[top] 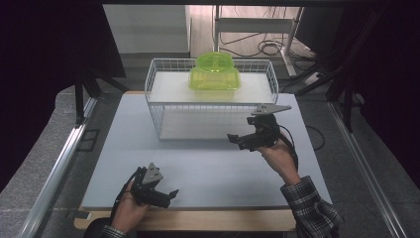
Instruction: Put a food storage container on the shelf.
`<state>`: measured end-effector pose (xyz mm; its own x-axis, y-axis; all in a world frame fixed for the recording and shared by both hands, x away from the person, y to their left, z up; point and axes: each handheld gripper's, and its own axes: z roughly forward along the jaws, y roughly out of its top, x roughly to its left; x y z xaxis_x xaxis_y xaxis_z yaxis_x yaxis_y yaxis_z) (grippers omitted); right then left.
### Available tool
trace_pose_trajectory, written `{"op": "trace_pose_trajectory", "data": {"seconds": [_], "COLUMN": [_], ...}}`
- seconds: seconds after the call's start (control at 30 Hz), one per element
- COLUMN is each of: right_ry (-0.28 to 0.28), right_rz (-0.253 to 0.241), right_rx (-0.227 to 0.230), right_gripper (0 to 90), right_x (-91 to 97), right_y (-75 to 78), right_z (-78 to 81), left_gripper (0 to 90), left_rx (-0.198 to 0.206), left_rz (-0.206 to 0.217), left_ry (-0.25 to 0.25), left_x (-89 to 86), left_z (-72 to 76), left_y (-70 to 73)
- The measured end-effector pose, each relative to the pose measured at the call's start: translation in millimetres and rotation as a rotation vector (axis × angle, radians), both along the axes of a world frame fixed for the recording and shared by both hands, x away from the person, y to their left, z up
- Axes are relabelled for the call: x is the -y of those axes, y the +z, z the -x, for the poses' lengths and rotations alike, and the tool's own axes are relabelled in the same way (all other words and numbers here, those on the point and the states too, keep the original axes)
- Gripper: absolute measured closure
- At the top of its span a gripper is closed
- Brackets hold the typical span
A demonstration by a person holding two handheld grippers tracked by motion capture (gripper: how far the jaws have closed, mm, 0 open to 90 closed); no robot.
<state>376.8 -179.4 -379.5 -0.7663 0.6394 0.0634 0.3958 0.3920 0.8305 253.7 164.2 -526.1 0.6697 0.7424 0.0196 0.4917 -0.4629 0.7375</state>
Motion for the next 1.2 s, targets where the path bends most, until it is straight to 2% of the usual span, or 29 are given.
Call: {"op": "trace_pose_trajectory", "data": {"seconds": [0.13,0.4,0.7,0.9,1.2], "right_ry": [0.004,-0.004,-0.037,-0.061,-0.076], "right_rz": [-0.006,0.014,0.017,0.014,0.042], "right_rx": [0.003,0.004,-0.006,-0.004,0.003], "right_gripper": [2.5,3.6,5.3,5.3,5.1], "right_x": [1.2,4.6,15.2,24.4,34.1], "right_y": [-3.9,-19.0,-38.9,-48.2,-58.0], "right_z": [3.6,8.5,13.4,18.7,26.2], "left_gripper": [0.0,0.0,0.0,0.0,0.0], "left_rx": [-0.001,-0.001,0.006,0.008,0.008], "left_rz": [0.000,-0.002,-0.024,-0.023,-0.019], "left_ry": [0.000,0.000,-0.008,-0.006,-0.005], "left_x": [0.0,0.1,0.9,0.7,0.6], "left_z": [0.0,-0.2,-0.2,-0.1,0.0], "left_y": [-0.1,-0.6,-1.7,-1.5,-1.4]}}
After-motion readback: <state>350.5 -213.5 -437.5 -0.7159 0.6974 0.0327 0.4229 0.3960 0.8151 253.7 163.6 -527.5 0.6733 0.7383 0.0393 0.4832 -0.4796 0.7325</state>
